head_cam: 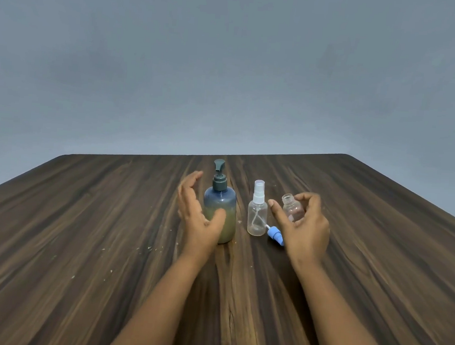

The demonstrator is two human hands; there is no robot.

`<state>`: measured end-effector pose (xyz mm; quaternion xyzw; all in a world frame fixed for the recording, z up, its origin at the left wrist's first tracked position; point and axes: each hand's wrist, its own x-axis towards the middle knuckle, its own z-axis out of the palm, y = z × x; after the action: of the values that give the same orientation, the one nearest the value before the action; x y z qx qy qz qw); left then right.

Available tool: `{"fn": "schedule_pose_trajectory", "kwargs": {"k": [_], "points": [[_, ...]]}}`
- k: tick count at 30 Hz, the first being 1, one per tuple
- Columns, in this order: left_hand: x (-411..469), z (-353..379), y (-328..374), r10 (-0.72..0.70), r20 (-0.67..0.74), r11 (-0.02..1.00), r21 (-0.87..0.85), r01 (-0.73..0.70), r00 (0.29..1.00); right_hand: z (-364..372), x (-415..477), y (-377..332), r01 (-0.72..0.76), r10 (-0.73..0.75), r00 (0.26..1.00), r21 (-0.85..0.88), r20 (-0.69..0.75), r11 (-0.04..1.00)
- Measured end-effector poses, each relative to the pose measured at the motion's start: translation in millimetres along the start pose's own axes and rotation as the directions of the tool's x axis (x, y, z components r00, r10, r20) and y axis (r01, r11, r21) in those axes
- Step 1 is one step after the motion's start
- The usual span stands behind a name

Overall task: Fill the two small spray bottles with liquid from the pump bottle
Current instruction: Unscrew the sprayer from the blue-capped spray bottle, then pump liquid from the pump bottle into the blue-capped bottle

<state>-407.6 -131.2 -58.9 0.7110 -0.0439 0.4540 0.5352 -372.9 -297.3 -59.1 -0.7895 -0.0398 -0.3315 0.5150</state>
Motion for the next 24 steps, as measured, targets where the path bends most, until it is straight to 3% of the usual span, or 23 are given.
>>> {"fn": "schedule_pose_trajectory", "kwargs": {"k": [4, 7, 11, 17, 20, 24], "points": [[21.4, -5.2, -4.3, 0.068, 0.296, 0.991, 0.088, -0.098, 0.953, -1.0, -1.6, -6.1, 0.005, 0.001, 0.999, 0.159, -0.038, 0.987], [31.8, -7.1, -5.3, 0.071, 0.383, 0.985, 0.120, -0.125, 0.921, 2.8, -6.5, -8.0, 0.054, -0.092, 0.993, 0.409, 0.074, 0.911], [35.1, -8.1, -4.4, 0.021, 0.440, 0.995, 0.079, -0.062, 0.898, 13.8, -13.6, -3.1, 0.158, -0.276, 0.938, 0.450, 0.209, 0.879], [27.9, -8.1, -8.3, 0.146, 0.369, 0.966, 0.149, -0.213, 0.918, 16.8, -20.0, -8.4, 0.341, -0.467, 0.863, 0.460, 0.193, 0.820], [21.0, -7.2, -8.1, 0.223, 0.273, 0.940, 0.196, -0.281, 0.936, 19.0, -21.7, -8.9, 0.385, -0.503, 0.846, 0.451, 0.176, 0.805], [15.0, -3.5, -9.7, 0.197, 0.237, 0.938, 0.237, -0.253, 0.951, 18.4, -23.2, -11.5, 0.387, -0.479, 0.869, 0.435, 0.122, 0.813]]}}
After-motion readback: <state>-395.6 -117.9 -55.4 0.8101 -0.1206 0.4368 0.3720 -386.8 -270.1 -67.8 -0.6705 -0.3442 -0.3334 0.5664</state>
